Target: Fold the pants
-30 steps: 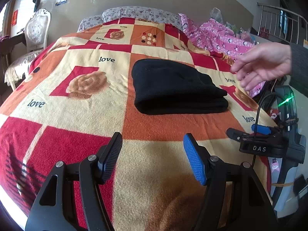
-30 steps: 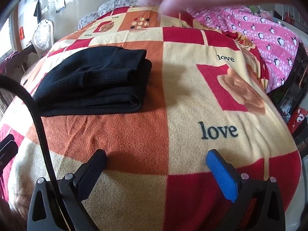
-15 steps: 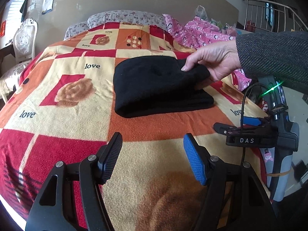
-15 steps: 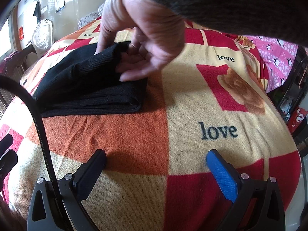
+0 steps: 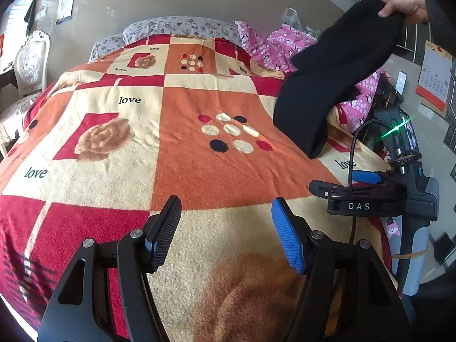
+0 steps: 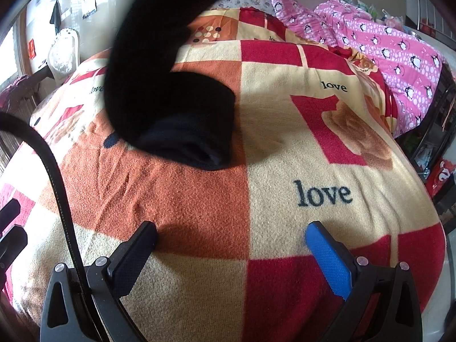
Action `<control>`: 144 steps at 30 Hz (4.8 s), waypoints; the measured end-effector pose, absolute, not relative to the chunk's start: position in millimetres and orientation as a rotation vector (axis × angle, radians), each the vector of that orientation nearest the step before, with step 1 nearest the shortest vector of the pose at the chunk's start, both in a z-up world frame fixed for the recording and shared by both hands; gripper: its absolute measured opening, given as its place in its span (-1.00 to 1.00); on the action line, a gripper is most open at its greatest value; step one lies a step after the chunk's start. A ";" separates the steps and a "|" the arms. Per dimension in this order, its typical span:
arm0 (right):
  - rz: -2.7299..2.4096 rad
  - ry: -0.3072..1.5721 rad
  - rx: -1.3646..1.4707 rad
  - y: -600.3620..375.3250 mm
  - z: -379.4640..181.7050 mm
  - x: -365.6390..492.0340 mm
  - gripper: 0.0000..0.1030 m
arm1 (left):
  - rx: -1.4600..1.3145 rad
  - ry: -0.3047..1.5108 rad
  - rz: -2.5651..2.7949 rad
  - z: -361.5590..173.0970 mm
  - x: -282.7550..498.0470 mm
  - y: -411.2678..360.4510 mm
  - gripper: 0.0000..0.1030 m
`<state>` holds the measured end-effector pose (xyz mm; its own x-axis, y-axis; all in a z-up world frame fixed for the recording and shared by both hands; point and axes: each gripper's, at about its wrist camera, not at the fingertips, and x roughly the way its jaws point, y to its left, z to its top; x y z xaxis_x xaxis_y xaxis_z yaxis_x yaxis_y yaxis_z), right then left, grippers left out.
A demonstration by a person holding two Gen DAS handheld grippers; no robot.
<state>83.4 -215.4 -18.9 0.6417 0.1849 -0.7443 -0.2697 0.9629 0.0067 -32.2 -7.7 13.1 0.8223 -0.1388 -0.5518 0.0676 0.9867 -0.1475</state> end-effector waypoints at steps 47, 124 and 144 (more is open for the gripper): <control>0.255 0.840 -0.110 -215.2 -18.8 84.4 1.00 | -0.240 0.611 -0.075 9.3 -33.5 14.3 0.29; 0.271 0.836 -0.116 -214.0 -19.9 81.1 1.00 | -0.583 0.610 0.174 19.1 -65.2 145.0 0.29; 0.272 0.837 -0.120 -214.1 -19.4 81.0 1.00 | -0.615 0.672 0.335 -4.8 -0.7 200.1 0.29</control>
<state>81.0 -214.1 -19.4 0.6375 0.1905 -0.7466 -0.2849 0.9586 0.0014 -0.7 200.1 -4.8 0.7399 0.0940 -0.6662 -0.4754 0.7737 -0.4188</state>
